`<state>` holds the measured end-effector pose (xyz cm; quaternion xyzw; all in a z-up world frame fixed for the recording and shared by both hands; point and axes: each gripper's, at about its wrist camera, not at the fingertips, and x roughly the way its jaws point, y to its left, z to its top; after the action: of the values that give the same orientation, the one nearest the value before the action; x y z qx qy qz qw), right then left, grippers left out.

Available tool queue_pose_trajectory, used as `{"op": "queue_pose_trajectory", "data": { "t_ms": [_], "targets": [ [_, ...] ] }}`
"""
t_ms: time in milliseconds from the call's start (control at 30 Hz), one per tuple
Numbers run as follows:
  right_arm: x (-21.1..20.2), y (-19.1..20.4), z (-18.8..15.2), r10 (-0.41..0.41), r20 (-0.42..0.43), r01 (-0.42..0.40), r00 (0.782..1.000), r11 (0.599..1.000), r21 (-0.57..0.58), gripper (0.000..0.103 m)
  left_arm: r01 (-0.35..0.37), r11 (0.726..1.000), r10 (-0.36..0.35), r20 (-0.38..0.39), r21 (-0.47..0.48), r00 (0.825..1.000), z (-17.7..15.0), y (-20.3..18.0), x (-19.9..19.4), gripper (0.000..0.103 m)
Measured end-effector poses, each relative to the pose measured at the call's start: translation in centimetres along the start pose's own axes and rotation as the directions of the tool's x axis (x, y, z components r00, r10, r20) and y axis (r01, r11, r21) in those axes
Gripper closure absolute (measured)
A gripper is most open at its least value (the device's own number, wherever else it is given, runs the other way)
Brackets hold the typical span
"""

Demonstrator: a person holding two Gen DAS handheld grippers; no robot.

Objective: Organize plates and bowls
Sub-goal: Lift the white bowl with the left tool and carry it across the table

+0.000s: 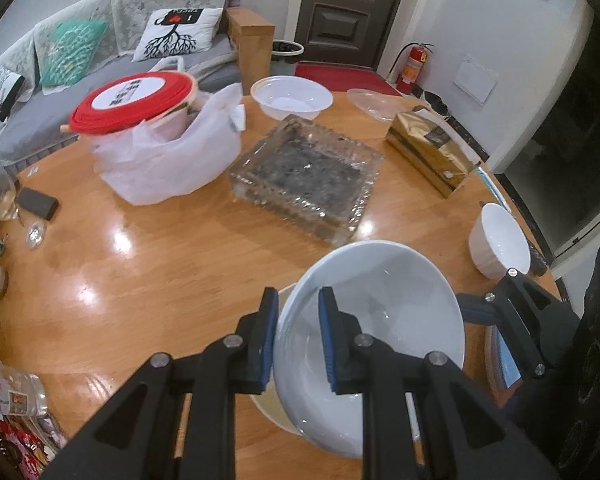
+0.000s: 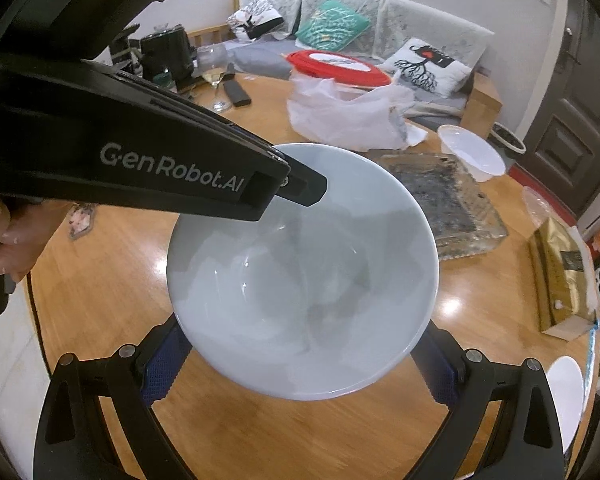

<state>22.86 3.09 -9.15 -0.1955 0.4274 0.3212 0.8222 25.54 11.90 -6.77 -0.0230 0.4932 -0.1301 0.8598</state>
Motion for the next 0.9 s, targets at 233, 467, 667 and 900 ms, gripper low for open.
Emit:
{"op": "queue_pose_trajectory", "data": {
  "t_ms": [233, 467, 667, 900],
  "targets": [
    [1.6, 0.2, 0.2, 0.026, -0.038, -0.026, 0.999, 1.0, -0.009, 0.006, -0.003, 1.0, 0.003, -0.023, -0.016, 1.0, -0.5, 1.0, 0.9, 0.086],
    [2.7, -0.2, 0.4, 0.04, -0.072, -0.04, 0.997, 0.999, -0.004, 0.006, -0.013, 1.0, 0.012, -0.045, -0.018, 0.999, -0.6, 1.3, 2.1, 0.086],
    [2.8, -0.3, 0.6, 0.042, -0.084, -0.043, 0.996, 0.999, -0.011, 0.006, -0.017, 1.0, 0.015, -0.061, -0.023, 0.998, -0.7, 1.7, 2.7, 0.086],
    [2.8, 0.2, 0.6, 0.04, -0.097, -0.041, 0.995, 0.999, -0.016, 0.006, -0.031, 0.999, 0.029, -0.081, -0.022, 0.996, -1.2, 2.0, 3.5, 0.086]
  ]
}}
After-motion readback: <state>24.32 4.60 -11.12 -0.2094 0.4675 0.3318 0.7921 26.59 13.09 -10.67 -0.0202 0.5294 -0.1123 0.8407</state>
